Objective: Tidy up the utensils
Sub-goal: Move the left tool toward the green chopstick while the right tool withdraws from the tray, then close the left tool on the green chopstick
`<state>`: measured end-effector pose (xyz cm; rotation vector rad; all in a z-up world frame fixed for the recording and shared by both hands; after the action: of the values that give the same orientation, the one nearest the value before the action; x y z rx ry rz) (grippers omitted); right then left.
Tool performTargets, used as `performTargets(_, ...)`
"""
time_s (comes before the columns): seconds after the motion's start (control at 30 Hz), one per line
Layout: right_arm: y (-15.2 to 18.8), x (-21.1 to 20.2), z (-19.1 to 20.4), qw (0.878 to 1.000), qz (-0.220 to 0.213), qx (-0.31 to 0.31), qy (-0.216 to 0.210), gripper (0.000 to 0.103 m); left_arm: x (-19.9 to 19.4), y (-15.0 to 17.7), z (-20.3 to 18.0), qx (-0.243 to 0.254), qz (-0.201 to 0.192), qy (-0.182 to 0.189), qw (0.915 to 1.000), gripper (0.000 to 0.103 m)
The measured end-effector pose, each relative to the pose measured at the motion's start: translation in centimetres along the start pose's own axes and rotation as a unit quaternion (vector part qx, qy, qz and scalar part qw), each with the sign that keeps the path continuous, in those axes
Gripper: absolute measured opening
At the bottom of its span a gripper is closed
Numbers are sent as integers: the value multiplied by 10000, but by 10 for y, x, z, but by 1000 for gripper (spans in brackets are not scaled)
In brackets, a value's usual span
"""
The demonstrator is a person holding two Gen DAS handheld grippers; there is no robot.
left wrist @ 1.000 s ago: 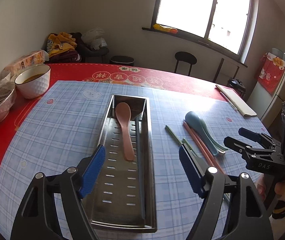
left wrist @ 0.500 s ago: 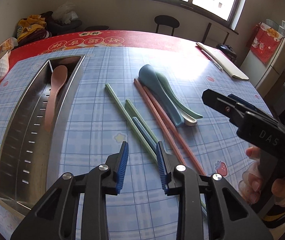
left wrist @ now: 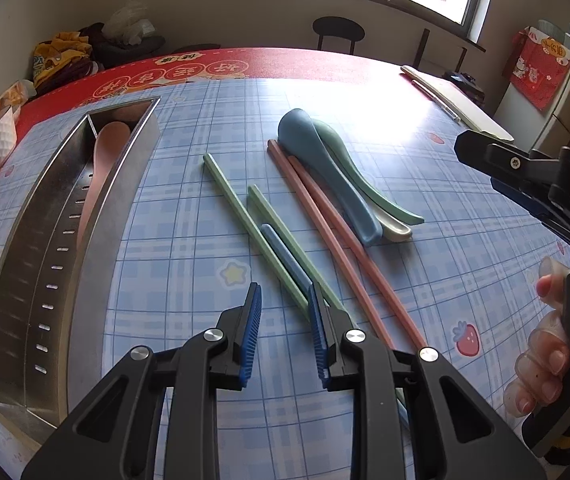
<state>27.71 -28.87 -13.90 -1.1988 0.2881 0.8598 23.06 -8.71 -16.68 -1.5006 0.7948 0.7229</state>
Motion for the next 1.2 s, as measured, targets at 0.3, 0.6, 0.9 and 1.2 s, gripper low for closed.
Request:
performTargets(0.3, 1, 0, 1, 10000, 36, 8, -59, 88, -7, 1, 10, -55, -11, -97, 9999, 23)
performTargets(0.6, 0, 0, -3, 9998, 59, 160, -86, 88, 1, -3, -5, 200, -53, -259, 9995, 23)
performTargets(0.9, 0, 0, -6, 9996, 88, 228, -137, 88, 11, -9, -7, 232, 75, -324, 9992, 23)
performTargets(1.2, -1, -1, -11, 9992, 91, 356, -151, 88, 3, 1, 0, 399, 109, -194, 9990, 13)
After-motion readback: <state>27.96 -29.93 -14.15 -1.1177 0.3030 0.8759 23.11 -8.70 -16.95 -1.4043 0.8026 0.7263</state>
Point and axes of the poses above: each gripper's, at about its wrist camera, not at the fingertips, and x roughly the way its jaws point, z to its left, y to its underside, the point moved 1 cm from there along x, roughly the way its jaws point, and after that the axes turned 1 degree about -x, right-handed, at the moved point
